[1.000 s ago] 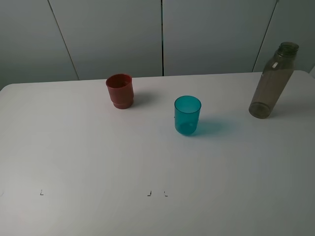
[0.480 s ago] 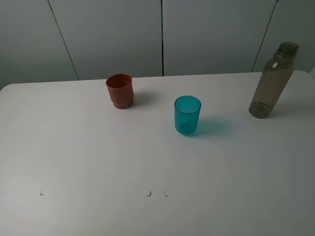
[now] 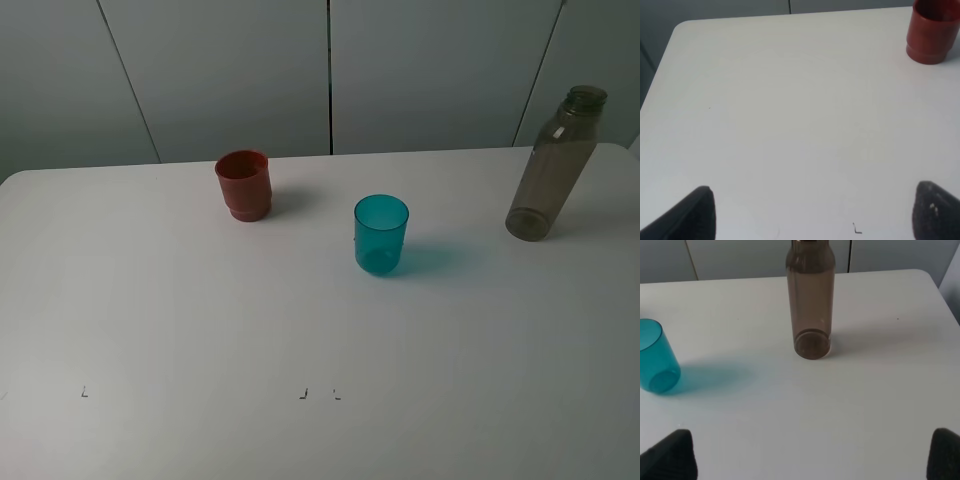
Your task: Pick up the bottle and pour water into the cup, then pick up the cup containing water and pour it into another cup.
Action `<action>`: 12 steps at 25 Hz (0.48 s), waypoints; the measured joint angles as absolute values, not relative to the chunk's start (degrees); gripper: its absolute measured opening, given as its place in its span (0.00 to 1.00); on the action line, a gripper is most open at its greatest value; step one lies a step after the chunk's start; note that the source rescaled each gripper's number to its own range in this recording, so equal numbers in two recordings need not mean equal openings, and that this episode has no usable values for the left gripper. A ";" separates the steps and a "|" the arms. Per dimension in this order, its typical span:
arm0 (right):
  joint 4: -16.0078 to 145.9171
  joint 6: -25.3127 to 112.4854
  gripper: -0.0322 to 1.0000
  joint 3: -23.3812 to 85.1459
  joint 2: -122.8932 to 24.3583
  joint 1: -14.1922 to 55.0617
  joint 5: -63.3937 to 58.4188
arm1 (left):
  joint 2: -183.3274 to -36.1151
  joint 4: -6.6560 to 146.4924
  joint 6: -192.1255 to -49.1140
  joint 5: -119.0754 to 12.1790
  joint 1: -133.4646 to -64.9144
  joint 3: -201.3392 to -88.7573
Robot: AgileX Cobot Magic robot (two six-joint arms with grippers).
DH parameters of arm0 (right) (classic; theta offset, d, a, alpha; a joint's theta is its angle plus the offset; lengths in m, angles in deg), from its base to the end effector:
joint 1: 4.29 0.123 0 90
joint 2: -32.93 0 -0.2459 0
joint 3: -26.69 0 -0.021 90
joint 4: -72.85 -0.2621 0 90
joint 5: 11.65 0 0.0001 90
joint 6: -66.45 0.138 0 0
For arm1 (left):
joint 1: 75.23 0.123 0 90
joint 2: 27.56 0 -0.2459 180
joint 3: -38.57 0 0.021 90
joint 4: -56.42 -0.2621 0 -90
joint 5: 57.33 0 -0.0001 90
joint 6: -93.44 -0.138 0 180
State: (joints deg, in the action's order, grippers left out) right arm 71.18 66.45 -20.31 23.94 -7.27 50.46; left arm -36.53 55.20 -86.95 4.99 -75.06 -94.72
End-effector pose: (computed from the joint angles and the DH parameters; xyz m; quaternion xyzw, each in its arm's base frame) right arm 0.0844 -0.0008 0.2604 0.0215 0.8573 0.0012 0.5144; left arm 0.0835 0.0029 0.2616 0.0010 0.8571 0.0131 0.5150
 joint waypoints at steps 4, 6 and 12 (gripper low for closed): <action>71.18 66.45 0.98 -20.31 23.94 -7.27 50.46 | -36.53 55.20 -86.95 4.99 -75.06 -94.72; 71.18 66.45 0.98 -20.31 23.94 -7.27 50.46 | -36.53 55.20 -86.95 4.99 -75.06 -94.72; 71.28 66.45 0.98 -20.34 23.94 -7.27 50.46 | -36.53 55.20 -86.95 4.99 -75.06 -94.72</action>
